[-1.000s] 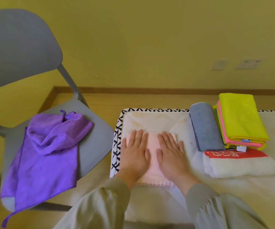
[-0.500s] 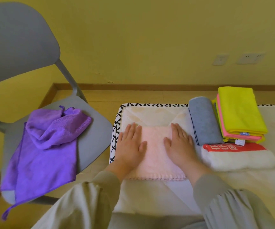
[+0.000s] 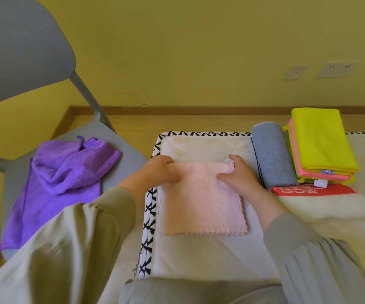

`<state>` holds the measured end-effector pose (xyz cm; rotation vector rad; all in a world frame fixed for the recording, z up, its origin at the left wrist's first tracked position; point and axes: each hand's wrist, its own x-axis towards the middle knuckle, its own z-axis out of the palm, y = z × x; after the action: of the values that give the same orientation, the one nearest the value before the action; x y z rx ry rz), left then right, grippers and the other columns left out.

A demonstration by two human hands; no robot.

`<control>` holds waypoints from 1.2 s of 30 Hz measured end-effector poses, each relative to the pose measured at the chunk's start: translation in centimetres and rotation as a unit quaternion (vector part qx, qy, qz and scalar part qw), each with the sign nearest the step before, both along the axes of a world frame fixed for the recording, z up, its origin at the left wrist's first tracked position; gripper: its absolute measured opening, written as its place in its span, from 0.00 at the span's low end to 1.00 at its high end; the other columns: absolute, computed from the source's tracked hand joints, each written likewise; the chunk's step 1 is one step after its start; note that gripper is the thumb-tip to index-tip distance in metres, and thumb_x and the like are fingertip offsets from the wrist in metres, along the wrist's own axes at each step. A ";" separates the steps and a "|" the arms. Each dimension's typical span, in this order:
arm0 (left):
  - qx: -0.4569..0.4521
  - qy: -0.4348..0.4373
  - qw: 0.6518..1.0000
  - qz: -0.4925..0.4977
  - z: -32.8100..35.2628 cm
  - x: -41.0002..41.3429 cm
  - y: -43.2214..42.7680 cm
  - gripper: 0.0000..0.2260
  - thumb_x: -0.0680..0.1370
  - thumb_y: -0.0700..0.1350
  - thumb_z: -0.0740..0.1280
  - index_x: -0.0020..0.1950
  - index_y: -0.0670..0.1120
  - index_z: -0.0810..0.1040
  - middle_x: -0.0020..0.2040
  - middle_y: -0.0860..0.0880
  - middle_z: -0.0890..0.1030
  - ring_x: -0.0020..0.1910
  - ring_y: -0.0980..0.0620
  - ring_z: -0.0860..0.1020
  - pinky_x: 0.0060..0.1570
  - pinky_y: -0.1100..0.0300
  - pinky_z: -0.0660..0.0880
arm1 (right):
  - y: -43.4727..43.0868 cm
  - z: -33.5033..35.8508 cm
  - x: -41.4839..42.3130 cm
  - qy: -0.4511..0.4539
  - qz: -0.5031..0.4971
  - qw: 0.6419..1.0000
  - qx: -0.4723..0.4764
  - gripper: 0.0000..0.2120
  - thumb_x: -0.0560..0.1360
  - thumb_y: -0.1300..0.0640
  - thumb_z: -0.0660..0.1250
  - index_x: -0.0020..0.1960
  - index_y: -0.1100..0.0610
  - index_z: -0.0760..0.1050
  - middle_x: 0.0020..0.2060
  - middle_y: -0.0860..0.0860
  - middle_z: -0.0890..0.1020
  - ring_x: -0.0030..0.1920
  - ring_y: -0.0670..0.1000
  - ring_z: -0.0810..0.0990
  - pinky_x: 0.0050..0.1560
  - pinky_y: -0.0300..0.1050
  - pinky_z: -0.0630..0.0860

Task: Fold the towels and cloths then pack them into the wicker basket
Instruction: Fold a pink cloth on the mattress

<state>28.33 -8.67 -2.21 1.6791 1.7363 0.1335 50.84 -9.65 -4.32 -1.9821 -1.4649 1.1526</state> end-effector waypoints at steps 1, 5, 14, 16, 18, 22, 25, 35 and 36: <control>-0.012 -0.030 0.999 0.021 0.0 -0.2 0.0 0.12 0.71 0.46 0.73 0.52 0.48 0.74 0.46 0.50 0.75 0.37 0.58 0.72 0.32 0.66 0.68 | 0.1 0.3 0.1 0.002 -0.002 1.000 -0.017 0.35 0.71 0.54 0.72 0.73 0.54 0.59 0.68 0.53 0.69 0.59 0.53 0.72 0.50 0.43 0.71; -0.102 -0.098 0.984 0.104 0.3 -0.6 -0.6 0.14 0.72 0.46 0.74 0.46 0.47 0.70 0.38 0.47 0.76 0.30 0.52 0.74 0.29 0.63 0.73 | 0.1 1.4 0.7 -0.039 -0.009 0.997 -0.063 0.24 0.71 0.47 0.72 0.59 0.61 0.73 0.52 0.54 0.80 0.44 0.51 0.75 0.41 0.41 0.70; -0.192 -0.143 0.940 0.244 1.2 0.9 -2.4 0.11 0.75 0.38 0.71 0.41 0.41 0.68 0.31 0.46 0.73 0.19 0.56 0.75 0.18 0.69 0.63 | -1.2 2.3 1.7 -0.010 -0.057 0.981 -0.187 0.15 0.70 0.55 0.74 0.36 0.58 0.69 0.27 0.53 0.68 0.26 0.50 0.64 0.22 0.37 0.60; -0.196 -0.187 0.922 0.277 1.5 1.2 -2.8 0.07 0.76 0.35 0.67 0.47 0.39 0.69 0.35 0.45 0.74 0.20 0.55 0.77 0.17 0.69 0.63 | -1.3 2.3 1.7 0.030 -0.079 0.978 -0.192 0.09 0.70 0.59 0.73 0.40 0.61 0.74 0.25 0.54 0.69 0.24 0.50 0.64 0.20 0.36 0.59; -0.192 -0.245 0.897 0.313 1.4 1.3 -2.9 0.09 0.77 0.33 0.65 0.54 0.38 0.67 0.40 0.44 0.75 0.23 0.51 0.80 0.21 0.66 0.72 | -1.3 2.5 1.6 0.079 -0.094 0.974 -0.188 0.09 0.72 0.64 0.71 0.49 0.66 0.75 0.28 0.55 0.72 0.24 0.49 0.67 0.18 0.37 0.61; -0.118 -0.266 0.908 0.302 0.8 1.3 -2.5 0.06 0.76 0.32 0.65 0.47 0.40 0.69 0.35 0.45 0.79 0.34 0.47 0.83 0.48 0.51 0.81 | -1.2 3.2 1.4 0.160 -0.113 0.966 -0.171 0.12 0.75 0.69 0.66 0.56 0.71 0.69 0.50 0.62 0.77 0.27 0.50 0.79 0.18 0.35 0.70; -0.070 -0.259 0.918 0.292 0.7 1.2 -2.1 0.07 0.77 0.32 0.64 0.43 0.42 0.70 0.42 0.39 0.80 0.37 0.42 0.83 0.46 0.50 0.81 | -1.0 3.0 1.6 0.201 -0.119 0.963 -0.134 0.22 0.77 0.68 0.64 0.68 0.70 0.62 0.58 0.64 0.76 0.34 0.54 0.82 0.25 0.38 0.77; 0.031 -0.313 0.918 0.240 -0.5 0.8 -3.6 0.05 0.78 0.33 0.64 0.51 0.41 0.75 0.46 0.41 0.82 0.39 0.53 0.83 0.39 0.64 0.80 | -1.1 2.3 2.1 0.148 -0.045 0.988 -0.021 0.10 0.75 0.71 0.64 0.41 0.58 0.75 0.44 0.57 0.81 0.36 0.49 0.82 0.38 0.39 0.79; 0.040 -0.317 0.920 0.229 -0.6 0.7 -3.9 0.06 0.77 0.33 0.65 0.51 0.42 0.75 0.47 0.41 0.82 0.41 0.52 0.83 0.41 0.63 0.80 | -1.2 2.4 2.2 0.138 -0.041 0.989 -0.016 0.10 0.73 0.72 0.66 0.40 0.57 0.76 0.44 0.57 0.82 0.38 0.51 0.83 0.42 0.42 0.80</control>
<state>29.05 -12.53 -2.84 1.0669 1.5768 0.8724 53.06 -10.87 -1.94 -1.7984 -1.2217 1.3583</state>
